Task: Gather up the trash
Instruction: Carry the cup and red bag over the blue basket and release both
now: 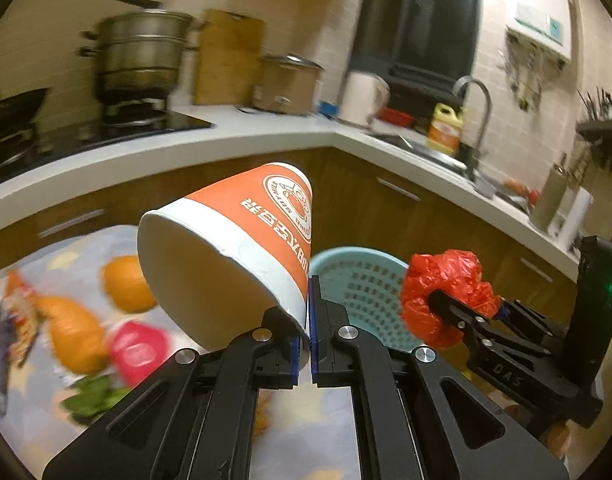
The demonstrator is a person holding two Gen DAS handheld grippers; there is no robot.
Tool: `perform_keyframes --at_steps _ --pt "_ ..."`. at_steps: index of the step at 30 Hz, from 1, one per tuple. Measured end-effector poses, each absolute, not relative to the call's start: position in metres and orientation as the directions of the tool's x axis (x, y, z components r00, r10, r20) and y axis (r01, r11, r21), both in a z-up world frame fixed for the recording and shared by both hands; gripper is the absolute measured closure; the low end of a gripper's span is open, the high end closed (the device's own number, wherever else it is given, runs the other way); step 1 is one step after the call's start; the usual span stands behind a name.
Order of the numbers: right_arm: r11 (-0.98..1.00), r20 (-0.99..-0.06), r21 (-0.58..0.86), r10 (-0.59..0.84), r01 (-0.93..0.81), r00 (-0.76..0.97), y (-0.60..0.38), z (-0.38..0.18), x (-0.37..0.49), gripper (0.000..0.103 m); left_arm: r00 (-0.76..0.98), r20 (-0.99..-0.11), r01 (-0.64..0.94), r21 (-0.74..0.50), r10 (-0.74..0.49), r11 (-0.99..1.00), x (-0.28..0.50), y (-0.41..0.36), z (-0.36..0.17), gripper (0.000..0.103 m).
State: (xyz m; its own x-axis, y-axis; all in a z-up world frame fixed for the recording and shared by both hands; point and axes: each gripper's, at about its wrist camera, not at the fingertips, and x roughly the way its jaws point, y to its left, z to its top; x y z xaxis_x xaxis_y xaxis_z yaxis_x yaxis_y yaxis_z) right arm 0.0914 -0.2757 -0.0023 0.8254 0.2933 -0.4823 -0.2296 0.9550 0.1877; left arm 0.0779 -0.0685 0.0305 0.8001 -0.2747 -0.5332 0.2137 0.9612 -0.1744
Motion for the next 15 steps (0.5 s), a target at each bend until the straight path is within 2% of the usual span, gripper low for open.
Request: perform_keyframes --at_steps 7,15 --pt "0.963 -0.533 0.238 0.237 -0.125 0.813 -0.322 -0.031 0.125 0.055 0.672 -0.639 0.312 -0.216 -0.376 0.925 0.144 -0.129 0.002 0.101" --pt "0.964 -0.646 0.266 0.194 -0.020 0.738 -0.346 -0.078 0.179 0.052 0.510 -0.752 0.360 -0.255 -0.418 0.897 0.201 -0.169 -0.050 0.100"
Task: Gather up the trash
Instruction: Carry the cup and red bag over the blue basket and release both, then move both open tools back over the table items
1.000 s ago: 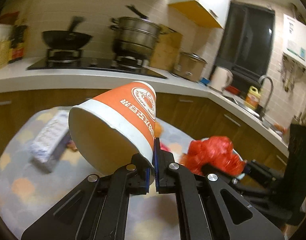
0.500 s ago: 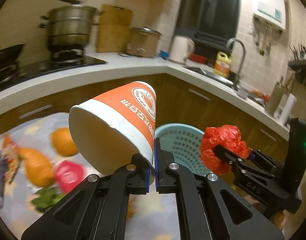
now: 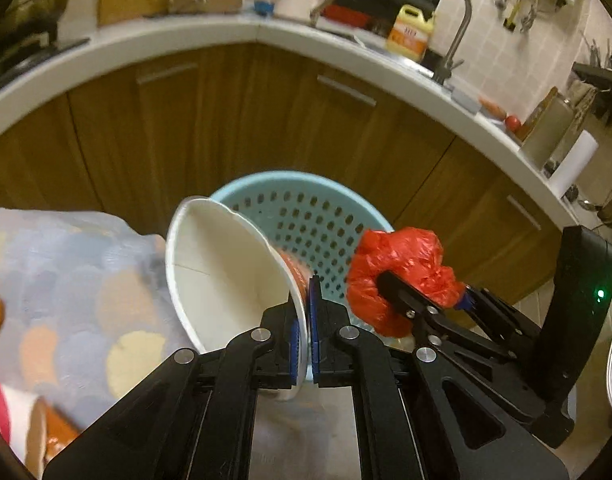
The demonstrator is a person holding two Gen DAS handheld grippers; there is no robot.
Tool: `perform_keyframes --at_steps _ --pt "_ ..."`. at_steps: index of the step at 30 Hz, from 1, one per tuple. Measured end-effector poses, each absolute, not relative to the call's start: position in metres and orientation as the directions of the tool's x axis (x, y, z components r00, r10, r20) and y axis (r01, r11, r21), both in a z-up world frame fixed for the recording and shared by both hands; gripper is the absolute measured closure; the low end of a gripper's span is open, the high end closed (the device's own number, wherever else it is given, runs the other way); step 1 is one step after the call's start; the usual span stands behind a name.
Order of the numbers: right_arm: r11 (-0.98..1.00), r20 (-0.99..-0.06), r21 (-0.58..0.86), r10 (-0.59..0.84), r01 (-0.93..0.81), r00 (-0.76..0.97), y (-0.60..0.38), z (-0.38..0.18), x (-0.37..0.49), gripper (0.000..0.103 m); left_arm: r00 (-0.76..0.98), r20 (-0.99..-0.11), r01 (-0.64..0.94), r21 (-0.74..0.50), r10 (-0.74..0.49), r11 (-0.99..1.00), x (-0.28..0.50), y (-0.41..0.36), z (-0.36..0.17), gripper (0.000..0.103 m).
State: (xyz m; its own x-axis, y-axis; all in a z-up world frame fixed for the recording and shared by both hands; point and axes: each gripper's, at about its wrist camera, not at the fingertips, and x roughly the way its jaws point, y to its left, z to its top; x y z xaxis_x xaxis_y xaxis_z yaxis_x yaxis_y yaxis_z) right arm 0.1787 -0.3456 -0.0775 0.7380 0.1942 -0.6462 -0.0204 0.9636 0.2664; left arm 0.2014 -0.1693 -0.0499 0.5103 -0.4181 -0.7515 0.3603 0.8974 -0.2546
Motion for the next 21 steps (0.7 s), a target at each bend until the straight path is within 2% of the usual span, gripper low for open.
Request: perform_keyframes --at_steps 7,8,9,10,21 --pt "0.972 -0.696 0.235 0.175 -0.010 0.696 -0.344 -0.099 0.203 0.048 0.480 -0.790 0.342 -0.232 -0.382 0.911 0.231 -0.181 -0.076 0.100" --pt "0.972 -0.700 0.233 0.173 -0.007 0.693 -0.345 -0.101 0.205 0.046 0.482 -0.795 0.334 -0.223 -0.369 0.916 0.233 -0.181 -0.079 0.096" --pt "0.973 -0.702 0.230 0.167 -0.002 0.692 -0.347 -0.102 0.206 0.040 0.485 -0.800 0.322 -0.211 -0.352 0.923 0.234 -0.180 -0.081 0.080" --pt "0.973 -0.699 0.229 0.164 0.001 0.696 -0.349 -0.102 0.205 0.039 0.493 -0.799 0.315 -0.204 -0.344 0.927 0.234 -0.178 -0.082 0.071" --pt "0.967 -0.649 0.254 0.187 -0.022 0.738 -0.346 -0.074 0.182 0.039 0.570 -0.742 0.293 -0.218 -0.354 0.931 0.204 -0.151 -0.056 0.071"
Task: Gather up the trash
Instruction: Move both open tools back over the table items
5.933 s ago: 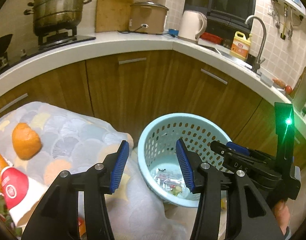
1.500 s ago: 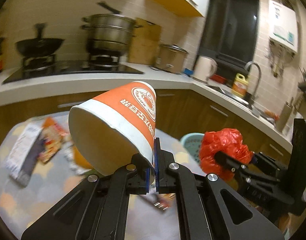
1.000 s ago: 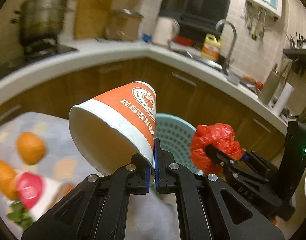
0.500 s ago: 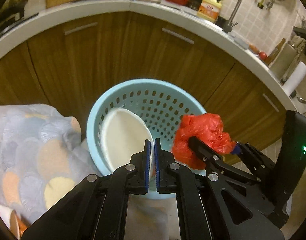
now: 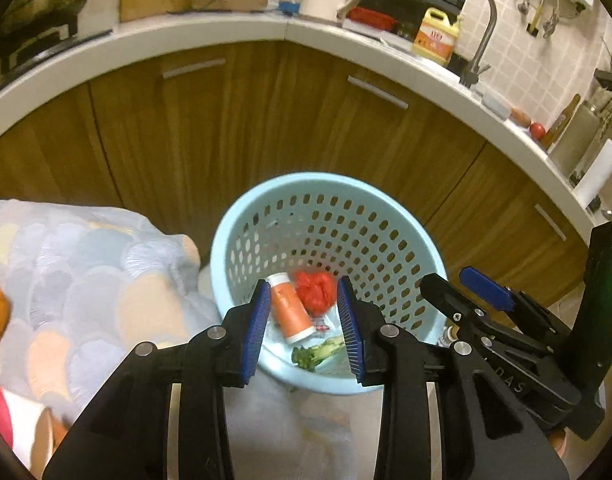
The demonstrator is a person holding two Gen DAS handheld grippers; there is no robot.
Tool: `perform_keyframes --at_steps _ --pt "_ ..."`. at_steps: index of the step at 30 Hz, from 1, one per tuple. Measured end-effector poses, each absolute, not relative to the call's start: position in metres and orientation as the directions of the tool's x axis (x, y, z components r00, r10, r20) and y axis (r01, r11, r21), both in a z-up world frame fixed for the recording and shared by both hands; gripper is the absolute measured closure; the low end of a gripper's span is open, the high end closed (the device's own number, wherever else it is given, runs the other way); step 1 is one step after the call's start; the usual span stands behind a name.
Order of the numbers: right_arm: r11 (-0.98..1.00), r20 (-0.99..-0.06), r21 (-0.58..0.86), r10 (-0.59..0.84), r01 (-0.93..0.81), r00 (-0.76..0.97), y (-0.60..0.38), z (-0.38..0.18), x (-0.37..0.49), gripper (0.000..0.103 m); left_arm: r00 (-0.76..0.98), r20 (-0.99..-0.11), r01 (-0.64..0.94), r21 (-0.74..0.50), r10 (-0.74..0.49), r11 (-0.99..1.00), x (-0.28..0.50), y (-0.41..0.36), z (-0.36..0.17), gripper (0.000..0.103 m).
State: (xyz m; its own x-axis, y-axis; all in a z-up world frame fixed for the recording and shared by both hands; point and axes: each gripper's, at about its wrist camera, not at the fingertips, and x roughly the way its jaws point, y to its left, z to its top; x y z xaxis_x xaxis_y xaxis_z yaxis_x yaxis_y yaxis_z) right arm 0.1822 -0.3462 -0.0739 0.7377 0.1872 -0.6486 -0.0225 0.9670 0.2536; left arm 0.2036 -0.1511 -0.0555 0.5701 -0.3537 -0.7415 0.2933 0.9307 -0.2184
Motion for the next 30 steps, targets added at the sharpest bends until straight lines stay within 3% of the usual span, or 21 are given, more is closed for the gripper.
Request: perform_keyframes --at_steps 7,17,24,30 --pt "0.964 -0.583 0.233 0.243 -0.127 0.776 -0.310 -0.035 0.155 0.039 0.655 -0.674 0.272 -0.211 -0.341 0.939 0.163 -0.123 -0.019 0.065" --pt "0.922 -0.543 0.192 0.386 -0.337 0.746 -0.213 -0.002 0.111 0.039 0.801 -0.555 0.163 -0.158 -0.224 0.974 0.079 -0.042 0.037 0.056" --pt "0.879 -0.547 0.117 0.446 -0.463 0.709 -0.140 -0.003 0.078 0.039 0.850 -0.511 0.040 -0.178 -0.127 0.983 0.035 0.030 0.047 0.056" --pt "0.832 -0.562 0.103 0.500 -0.545 0.659 -0.082 -0.016 0.055 0.039 0.860 -0.509 -0.102 -0.246 -0.039 0.964 0.005 0.102 0.034 0.044"
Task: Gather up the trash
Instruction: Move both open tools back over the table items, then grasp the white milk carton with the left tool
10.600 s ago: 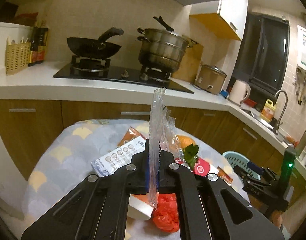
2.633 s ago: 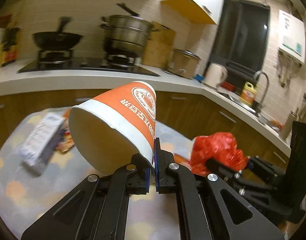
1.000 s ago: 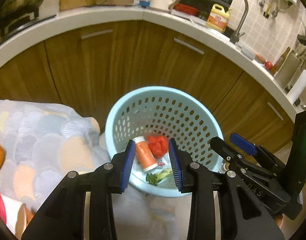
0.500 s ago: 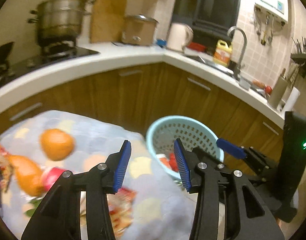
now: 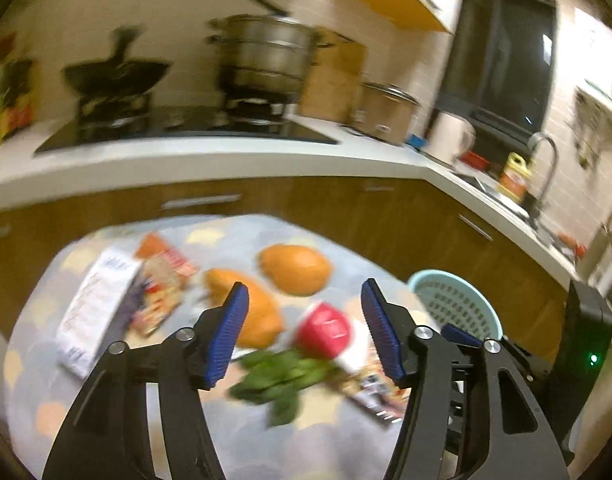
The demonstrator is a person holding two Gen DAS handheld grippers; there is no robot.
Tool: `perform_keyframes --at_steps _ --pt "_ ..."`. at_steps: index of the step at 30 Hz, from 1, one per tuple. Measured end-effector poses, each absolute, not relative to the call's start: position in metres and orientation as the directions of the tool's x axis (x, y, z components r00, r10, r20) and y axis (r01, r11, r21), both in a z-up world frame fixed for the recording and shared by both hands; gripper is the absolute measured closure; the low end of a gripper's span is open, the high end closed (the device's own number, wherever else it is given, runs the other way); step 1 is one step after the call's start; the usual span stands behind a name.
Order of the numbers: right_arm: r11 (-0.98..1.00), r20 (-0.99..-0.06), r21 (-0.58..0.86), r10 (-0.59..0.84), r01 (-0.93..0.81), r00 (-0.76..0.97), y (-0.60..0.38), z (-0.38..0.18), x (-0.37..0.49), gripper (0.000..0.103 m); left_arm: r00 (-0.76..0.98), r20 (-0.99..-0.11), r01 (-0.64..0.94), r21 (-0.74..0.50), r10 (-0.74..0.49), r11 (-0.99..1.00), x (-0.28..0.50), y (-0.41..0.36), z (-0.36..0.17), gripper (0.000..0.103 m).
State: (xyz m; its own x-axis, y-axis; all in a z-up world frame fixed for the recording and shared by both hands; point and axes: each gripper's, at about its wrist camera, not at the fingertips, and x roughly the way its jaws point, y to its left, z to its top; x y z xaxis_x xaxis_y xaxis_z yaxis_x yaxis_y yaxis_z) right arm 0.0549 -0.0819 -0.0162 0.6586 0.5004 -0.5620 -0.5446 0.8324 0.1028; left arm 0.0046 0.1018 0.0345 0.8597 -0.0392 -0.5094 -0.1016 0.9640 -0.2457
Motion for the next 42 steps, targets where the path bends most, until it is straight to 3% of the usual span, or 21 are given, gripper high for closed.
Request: perform_keyframes --at_steps 4,13,24,29,31,37,42 --pt "0.812 -0.580 0.097 0.517 -0.576 0.630 -0.055 -0.028 0.046 0.039 0.846 -0.532 -0.203 -0.280 0.024 0.938 -0.016 0.150 0.016 0.044" --pt "0.799 -0.610 0.071 0.508 -0.597 0.608 -0.019 -0.054 0.039 0.039 0.793 -0.585 -0.365 -0.230 0.171 0.902 -0.034 0.230 -0.009 0.029" --pt "0.795 -0.601 0.067 0.514 -0.602 0.612 -0.020 -0.055 0.038 0.036 0.727 -0.666 -0.348 -0.144 0.169 0.926 0.006 0.252 -0.038 0.027" --pt "0.785 -0.595 0.055 0.522 -0.618 0.611 -0.017 -0.055 0.035 0.035 0.713 -0.675 -0.336 -0.093 0.189 0.937 0.013 0.241 -0.043 0.033" --pt "0.786 -0.597 0.058 0.521 -0.615 0.610 -0.016 -0.055 0.036 0.035 0.700 -0.687 -0.336 -0.078 0.193 0.939 0.015 0.238 -0.045 0.044" --pt "0.789 -0.604 0.057 0.515 -0.612 0.607 -0.012 -0.052 0.037 0.035 0.729 -0.661 -0.336 -0.116 0.180 0.935 0.006 0.228 -0.043 0.048" --pt "0.764 -0.623 0.039 0.523 -0.644 0.582 0.017 -0.035 0.048 0.035 0.800 -0.575 -0.314 -0.156 0.172 0.937 -0.013 0.222 -0.034 0.049"
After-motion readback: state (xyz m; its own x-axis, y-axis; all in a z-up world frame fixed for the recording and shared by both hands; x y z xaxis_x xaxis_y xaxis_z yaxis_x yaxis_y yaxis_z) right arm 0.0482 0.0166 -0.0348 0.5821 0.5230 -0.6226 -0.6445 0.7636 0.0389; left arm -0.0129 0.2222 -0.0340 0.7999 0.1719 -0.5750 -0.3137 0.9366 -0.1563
